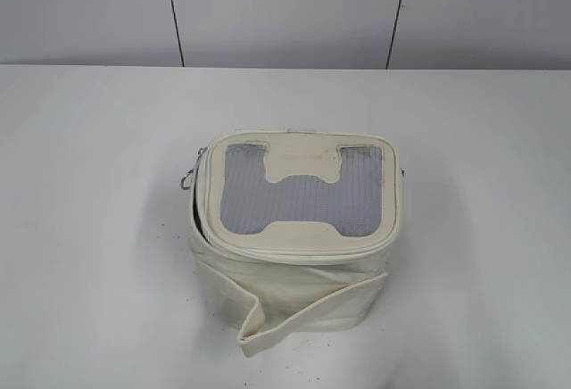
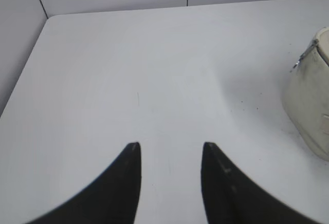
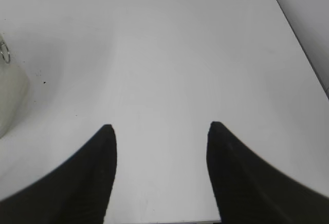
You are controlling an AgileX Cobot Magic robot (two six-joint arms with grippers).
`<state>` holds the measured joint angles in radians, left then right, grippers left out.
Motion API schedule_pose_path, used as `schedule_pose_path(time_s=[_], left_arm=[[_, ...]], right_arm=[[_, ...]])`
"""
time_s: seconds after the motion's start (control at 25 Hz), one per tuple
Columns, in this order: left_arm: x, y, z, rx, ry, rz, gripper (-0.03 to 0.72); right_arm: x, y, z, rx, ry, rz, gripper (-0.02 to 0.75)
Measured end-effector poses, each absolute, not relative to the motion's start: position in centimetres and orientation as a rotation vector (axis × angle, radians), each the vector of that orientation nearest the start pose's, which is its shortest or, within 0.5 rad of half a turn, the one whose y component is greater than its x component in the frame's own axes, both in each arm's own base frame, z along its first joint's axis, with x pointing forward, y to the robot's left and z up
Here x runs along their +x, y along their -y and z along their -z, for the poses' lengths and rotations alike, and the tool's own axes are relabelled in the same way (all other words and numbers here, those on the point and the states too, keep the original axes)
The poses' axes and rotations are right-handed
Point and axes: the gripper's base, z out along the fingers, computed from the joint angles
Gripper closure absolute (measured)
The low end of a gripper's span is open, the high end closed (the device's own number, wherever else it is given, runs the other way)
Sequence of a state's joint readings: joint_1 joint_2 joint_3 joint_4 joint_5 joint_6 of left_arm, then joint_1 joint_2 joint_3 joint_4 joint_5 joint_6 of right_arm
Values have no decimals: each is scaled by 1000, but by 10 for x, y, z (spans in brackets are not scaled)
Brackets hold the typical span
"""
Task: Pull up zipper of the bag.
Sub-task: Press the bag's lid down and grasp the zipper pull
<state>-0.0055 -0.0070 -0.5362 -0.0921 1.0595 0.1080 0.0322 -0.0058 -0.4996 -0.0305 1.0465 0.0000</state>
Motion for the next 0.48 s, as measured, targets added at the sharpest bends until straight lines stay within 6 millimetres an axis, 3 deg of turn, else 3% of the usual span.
schedule_pose_path(time_s=[0.48], left_arm=[[-12, 11, -292, 126, -1969, 108, 380]], right_arm=[[-5, -3, -286, -33, -1983, -71, 297]])
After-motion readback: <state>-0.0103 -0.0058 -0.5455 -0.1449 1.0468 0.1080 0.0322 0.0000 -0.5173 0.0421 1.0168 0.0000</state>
